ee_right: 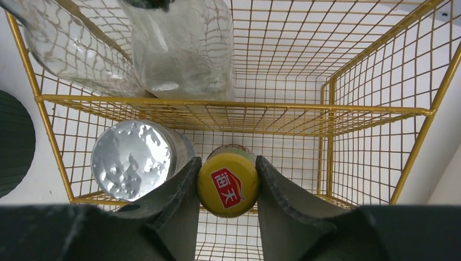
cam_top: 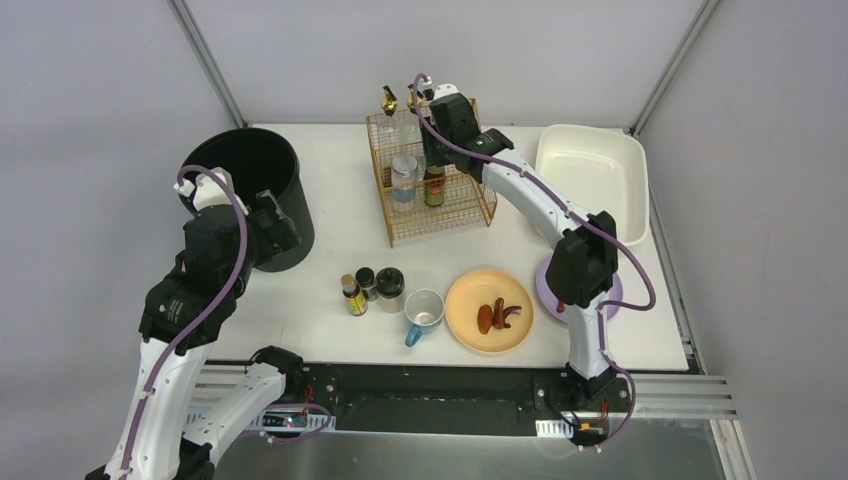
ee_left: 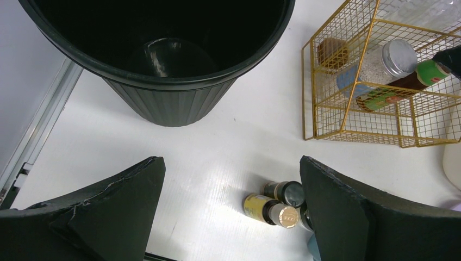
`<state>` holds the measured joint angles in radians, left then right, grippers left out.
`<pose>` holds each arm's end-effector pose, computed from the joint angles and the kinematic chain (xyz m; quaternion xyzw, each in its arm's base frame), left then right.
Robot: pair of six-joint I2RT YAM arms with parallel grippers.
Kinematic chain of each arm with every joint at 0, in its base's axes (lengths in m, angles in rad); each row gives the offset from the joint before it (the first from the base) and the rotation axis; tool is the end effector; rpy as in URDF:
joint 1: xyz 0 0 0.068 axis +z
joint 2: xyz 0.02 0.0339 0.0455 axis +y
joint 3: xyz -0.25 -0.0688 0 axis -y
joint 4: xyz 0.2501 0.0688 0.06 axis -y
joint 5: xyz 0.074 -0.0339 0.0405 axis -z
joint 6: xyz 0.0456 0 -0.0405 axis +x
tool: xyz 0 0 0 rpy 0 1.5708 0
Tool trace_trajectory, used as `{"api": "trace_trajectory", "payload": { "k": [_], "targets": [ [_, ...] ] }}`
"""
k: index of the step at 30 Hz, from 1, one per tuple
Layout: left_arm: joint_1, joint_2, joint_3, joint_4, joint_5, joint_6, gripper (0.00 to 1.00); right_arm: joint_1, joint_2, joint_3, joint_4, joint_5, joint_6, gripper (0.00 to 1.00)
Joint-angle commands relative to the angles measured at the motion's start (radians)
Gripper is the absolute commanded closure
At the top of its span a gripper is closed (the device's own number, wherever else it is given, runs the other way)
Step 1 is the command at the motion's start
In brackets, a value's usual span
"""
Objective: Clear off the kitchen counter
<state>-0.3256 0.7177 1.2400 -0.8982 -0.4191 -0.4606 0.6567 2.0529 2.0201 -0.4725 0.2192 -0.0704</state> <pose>0.1254 -0.0227 0.4122 -0.1713 0.7990 -0.0519 0.5741 0.3954 0.2922 0.3294 -0.2526 0.8200 0.0557 0.5105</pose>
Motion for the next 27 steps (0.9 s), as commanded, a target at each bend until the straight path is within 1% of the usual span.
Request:
{"api": "trace_trajectory", "payload": {
  "k": [1,3,4,5,6,9,11,13,17,19,27],
  "targets": [
    [0.006,-0.005,-0.004,0.023,0.02,0.014,0.0,-0.002,-0.028,0.008,0.114,-0.018,0.025,1.0],
    [0.006,-0.006,-0.004,0.023,0.021,0.013,0.0,0.0,-0.029,-0.004,0.112,-0.028,0.029,1.0],
    [0.006,-0.005,-0.004,0.024,0.023,0.013,0.0,0.002,-0.028,-0.008,0.111,-0.031,0.028,0.95],
    [0.006,-0.004,-0.003,0.023,0.023,0.013,0.0,0.006,-0.029,-0.01,0.106,-0.03,0.025,0.89],
    [0.006,-0.004,-0.004,0.023,0.025,0.013,0.0,0.008,-0.032,-0.013,0.105,-0.025,0.022,0.8],
    [0.006,0.0,-0.002,0.023,0.026,0.013,0.0,0.015,-0.049,-0.025,0.106,-0.018,0.016,0.6],
    [0.007,0.002,-0.001,0.022,0.029,0.013,0.01,0.02,-0.063,-0.031,0.108,-0.008,0.014,0.48],
    [0.007,0.005,0.0,0.023,0.031,0.013,0.0,0.024,-0.077,-0.034,0.107,0.001,0.011,0.41],
    [0.007,0.008,0.004,0.024,0.034,0.013,0.0,0.035,-0.115,-0.041,0.098,0.016,0.008,0.3],
    [0.007,0.009,0.006,0.025,0.037,0.013,0.0,0.041,-0.145,-0.053,0.098,0.018,0.005,0.26],
    [0.007,0.001,0.006,0.024,0.037,0.017,0.0,0.094,-0.313,-0.135,0.083,0.045,-0.003,0.22]
  ]
}}
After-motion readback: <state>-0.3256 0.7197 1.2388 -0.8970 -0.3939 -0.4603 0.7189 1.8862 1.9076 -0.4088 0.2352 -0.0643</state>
